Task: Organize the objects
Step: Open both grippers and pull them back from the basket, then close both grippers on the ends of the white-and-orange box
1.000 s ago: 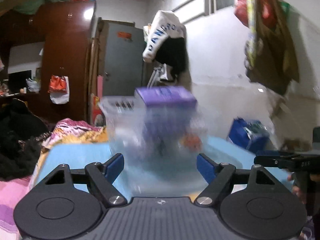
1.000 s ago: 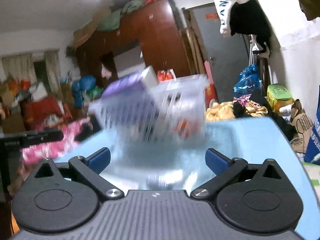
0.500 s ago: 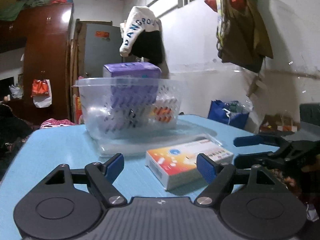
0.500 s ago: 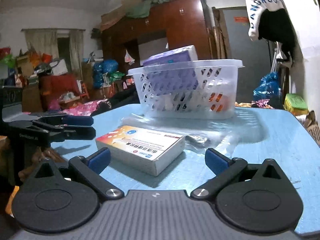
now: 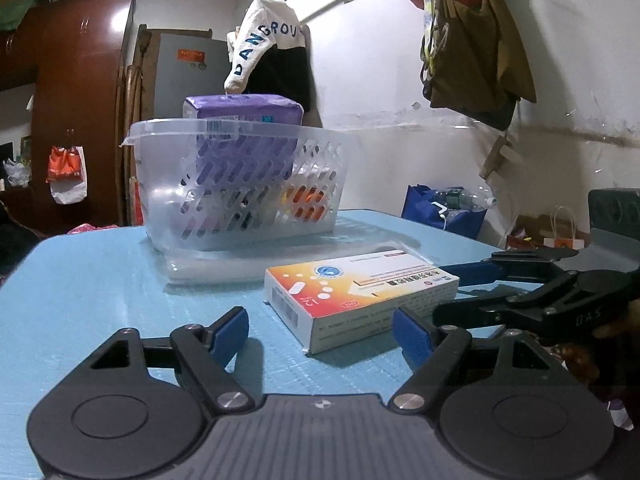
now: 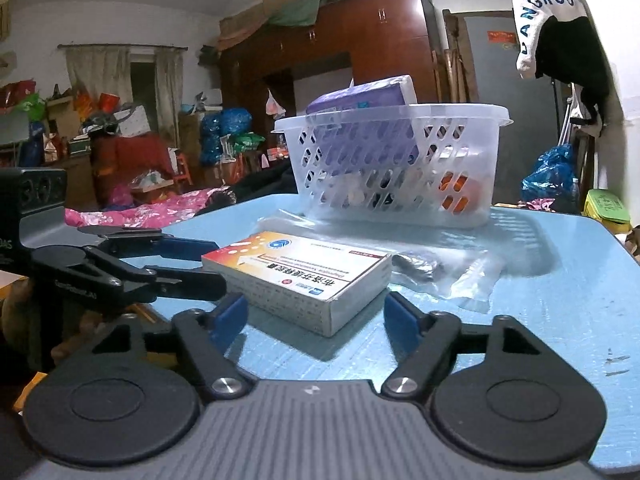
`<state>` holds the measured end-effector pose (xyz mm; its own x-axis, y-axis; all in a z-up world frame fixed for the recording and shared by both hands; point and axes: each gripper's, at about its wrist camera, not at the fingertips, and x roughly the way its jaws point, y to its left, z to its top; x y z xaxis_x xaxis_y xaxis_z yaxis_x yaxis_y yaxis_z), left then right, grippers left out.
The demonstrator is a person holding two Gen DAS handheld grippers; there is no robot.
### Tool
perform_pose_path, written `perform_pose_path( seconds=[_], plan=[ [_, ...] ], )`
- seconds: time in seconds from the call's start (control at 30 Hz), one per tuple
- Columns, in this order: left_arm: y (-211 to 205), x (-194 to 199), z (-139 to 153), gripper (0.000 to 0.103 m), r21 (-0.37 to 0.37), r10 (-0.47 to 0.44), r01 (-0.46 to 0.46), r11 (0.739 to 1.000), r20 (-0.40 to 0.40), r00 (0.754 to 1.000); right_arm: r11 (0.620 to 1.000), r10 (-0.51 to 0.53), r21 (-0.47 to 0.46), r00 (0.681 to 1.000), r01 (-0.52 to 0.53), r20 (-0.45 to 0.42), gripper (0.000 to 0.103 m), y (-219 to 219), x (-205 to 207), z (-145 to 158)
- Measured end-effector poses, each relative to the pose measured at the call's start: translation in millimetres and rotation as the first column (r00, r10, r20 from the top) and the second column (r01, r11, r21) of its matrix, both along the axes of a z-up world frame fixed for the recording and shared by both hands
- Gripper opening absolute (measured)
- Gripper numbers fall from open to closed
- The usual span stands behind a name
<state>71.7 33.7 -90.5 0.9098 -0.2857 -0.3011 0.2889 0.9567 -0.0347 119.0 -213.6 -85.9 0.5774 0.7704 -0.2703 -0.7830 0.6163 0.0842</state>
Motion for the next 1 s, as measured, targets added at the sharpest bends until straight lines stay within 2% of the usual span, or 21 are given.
perform_pose_path(
  seconds=[0.07,0.13,0.27,0.47,0.83,1.0],
  plan=[
    [-2,2,-1,0.075,-0.004,0.002,-0.002,1.000,0.004,1.000,1.000,0.007,0.007,1.000,-0.007,0.006,0.065,1,-1,-1],
    [-4,3,-2,0.066,-0.012,-0.016,0.016,1.000,0.004,1.000,1.000,0.007,0.003,1.000,-0.007,0.018,0.061,2,-2,-2],
    [-13,0,-1,0.063,0.012,-0.011,0.011,1.000,0.016,1.000,1.000,-0.010,-0.017,0.999,0.011,0.051,0.054,3,-4,-3],
    [-21,-6,1,0.060,0.045,0.008,-0.010,0.999,0.039,0.999,0.999,-0.028,-0.025,0.997,0.030,0.074,0.053,5,-9,-3],
    [-19,-7,4,0.056,0.032,-0.005,0.003,0.999,0.037,0.999,0.999,-0.037,-0.031,0.995,0.040,0.090,0.050,4,-12,0],
    [-20,-10,8,0.056,0.038,-0.005,0.002,0.999,0.065,0.998,0.997,-0.050,-0.044,0.990,0.056,0.130,0.050,6,-17,6]
  ],
)
